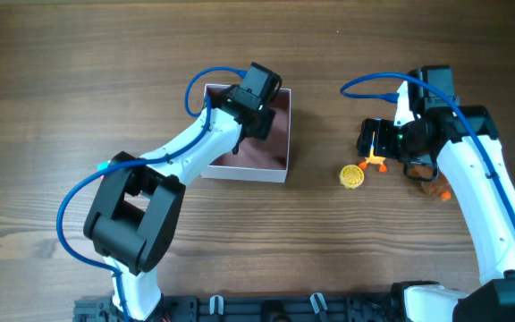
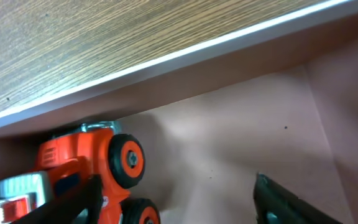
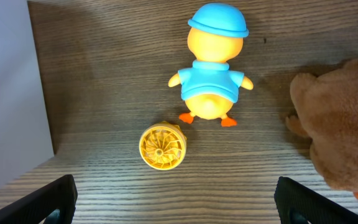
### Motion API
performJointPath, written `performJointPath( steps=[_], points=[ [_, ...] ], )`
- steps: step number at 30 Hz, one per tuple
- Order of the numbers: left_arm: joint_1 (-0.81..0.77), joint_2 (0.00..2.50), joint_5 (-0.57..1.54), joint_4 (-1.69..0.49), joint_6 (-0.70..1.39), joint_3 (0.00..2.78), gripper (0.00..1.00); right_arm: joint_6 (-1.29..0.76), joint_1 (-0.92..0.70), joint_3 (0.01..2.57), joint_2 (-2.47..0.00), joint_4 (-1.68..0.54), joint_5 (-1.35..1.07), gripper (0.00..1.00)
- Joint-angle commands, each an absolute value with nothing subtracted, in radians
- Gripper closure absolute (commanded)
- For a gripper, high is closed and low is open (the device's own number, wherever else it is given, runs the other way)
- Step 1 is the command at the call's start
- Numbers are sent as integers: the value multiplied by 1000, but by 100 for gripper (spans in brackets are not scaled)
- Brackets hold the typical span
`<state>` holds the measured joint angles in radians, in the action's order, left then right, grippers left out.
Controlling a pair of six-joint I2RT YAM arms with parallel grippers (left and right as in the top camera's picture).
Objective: Pack container
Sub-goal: 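Carry the red truck into the box and release it with left gripper, then move left gripper to the colour cube and grasp it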
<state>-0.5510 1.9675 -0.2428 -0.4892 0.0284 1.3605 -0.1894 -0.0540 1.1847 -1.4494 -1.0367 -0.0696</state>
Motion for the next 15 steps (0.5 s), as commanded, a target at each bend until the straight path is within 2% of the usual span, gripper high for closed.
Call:
performJointPath(
  steps=[1,9,13,15],
  points=[
    [-580,1960,-263,-490,27,1362,0,-183,-50,1206,-1449,-1041,-48,1],
    [-628,1742,-264,-581,27,1362,0,-159,-50,1206,-1449,-1042,-48,0],
    [-560,1546,-282,-710,82,1361,0,-157,-50,1206,-1449,-1045,-48,0],
    [-473,1464,-282,-791,176,1361,0,-157,-50,1206,-1449,-1047,-48,0]
  ],
)
